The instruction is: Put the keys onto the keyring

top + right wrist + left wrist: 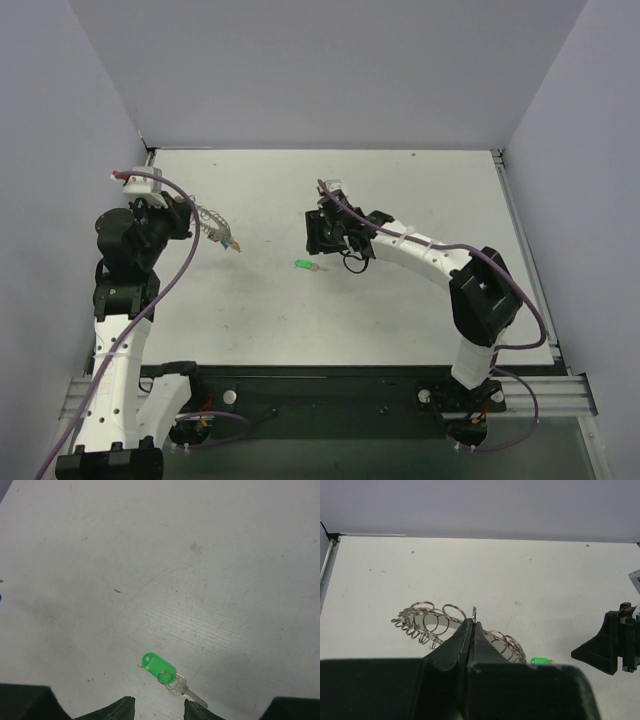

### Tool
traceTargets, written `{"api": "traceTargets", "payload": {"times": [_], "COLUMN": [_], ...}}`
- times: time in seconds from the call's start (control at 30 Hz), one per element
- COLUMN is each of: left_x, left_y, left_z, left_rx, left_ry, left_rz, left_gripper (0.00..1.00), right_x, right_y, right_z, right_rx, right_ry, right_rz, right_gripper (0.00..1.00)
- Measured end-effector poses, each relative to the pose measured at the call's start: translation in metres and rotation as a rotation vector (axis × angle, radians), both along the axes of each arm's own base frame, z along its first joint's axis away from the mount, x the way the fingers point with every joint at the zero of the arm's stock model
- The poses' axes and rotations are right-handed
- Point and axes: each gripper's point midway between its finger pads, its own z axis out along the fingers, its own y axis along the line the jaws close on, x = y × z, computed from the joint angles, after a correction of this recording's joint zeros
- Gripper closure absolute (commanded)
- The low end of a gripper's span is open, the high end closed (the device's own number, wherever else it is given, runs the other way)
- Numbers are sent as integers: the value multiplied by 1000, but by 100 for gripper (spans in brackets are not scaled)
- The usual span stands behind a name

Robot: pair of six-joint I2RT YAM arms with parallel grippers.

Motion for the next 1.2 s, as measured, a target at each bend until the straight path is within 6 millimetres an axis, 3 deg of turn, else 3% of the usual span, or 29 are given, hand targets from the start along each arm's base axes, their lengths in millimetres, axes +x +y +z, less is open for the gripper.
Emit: {"api": "traceTargets", "payload": {"times": [0.13, 0.27, 0.43, 0.53, 0.77, 0.9, 1.2], "left_x": [0, 0, 0, 0, 0, 0, 0], "left_y": [0, 0, -1, -1, -1, -1, -1], "left_z": [0, 0, 0, 0, 0, 0, 0], "left_rx": [0, 0, -1, -1, -1, -1, -1], "left_ry": [0, 0, 1, 1, 1, 1, 1], "left_rz": [-1, -3, -4, -4, -4, -4, -4], "left_gripper": [100, 100, 100, 100, 100, 100, 100], "right_x": [-3, -7, -13, -8, 5, 6, 6], "right_y": [18, 34, 33, 30, 33, 32, 32], "right_z": [-3, -34, -70, -75, -75, -88, -88], "right_rx": [-19, -85, -196, -235, -258, -279, -280], "right_ry": [-3, 40, 79, 65, 35, 48, 49], "right_rz": [47, 88, 87, 75, 57, 56, 55], "right_gripper": [50, 49, 49, 50, 63, 65, 78]}}
